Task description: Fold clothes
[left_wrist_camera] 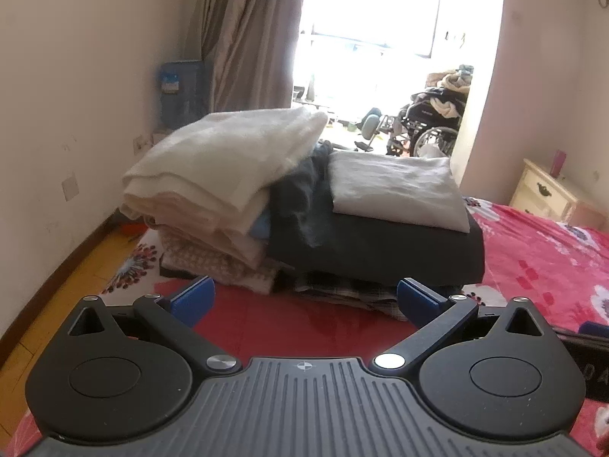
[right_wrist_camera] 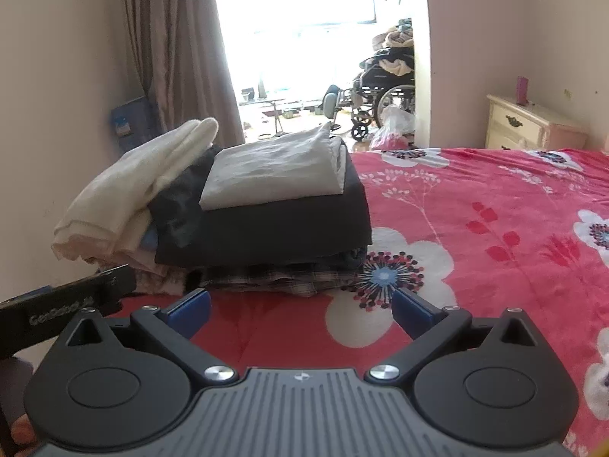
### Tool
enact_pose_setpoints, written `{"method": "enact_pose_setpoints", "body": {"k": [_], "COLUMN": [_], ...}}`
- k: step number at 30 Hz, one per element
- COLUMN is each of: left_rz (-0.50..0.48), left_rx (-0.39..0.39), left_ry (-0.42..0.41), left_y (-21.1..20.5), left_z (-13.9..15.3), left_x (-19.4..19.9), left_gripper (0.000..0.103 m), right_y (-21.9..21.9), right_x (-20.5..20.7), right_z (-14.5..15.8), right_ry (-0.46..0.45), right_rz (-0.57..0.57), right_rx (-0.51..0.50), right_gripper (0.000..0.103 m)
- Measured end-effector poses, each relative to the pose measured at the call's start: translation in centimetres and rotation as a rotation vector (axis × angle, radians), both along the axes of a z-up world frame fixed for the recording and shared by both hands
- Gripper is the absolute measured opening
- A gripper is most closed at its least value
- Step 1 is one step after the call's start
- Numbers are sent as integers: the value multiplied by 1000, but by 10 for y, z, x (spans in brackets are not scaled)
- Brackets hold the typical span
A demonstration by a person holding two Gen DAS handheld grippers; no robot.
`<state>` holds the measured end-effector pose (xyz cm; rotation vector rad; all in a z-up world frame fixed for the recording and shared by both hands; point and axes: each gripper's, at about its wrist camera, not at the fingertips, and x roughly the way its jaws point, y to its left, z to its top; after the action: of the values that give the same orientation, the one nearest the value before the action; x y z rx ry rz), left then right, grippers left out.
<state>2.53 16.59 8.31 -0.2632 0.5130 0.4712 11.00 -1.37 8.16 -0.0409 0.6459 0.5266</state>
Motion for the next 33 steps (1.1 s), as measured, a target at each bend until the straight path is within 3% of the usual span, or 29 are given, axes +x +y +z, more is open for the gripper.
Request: {"method": "enact_pose_setpoints", "body": {"k": [5, 18, 33], "left_rz": [-8, 13, 22], "left_rx": [-19, 93, 78], "left_ry": [2, 10, 12], "left_y": [5, -4, -6], "left_z": [3, 4, 3], "left_x": [-8, -7, -2], "left_gripper": [103, 103, 103], "right_y": [1, 8, 10], "right_x": [-9, -9, -11], "right_z": [5, 1, 0], "right_ry": [-42, -64, -88], "right_rz": [-25, -28, -3], "right_rx": [-12, -107, -117], "right_gripper": [103, 103, 103]}}
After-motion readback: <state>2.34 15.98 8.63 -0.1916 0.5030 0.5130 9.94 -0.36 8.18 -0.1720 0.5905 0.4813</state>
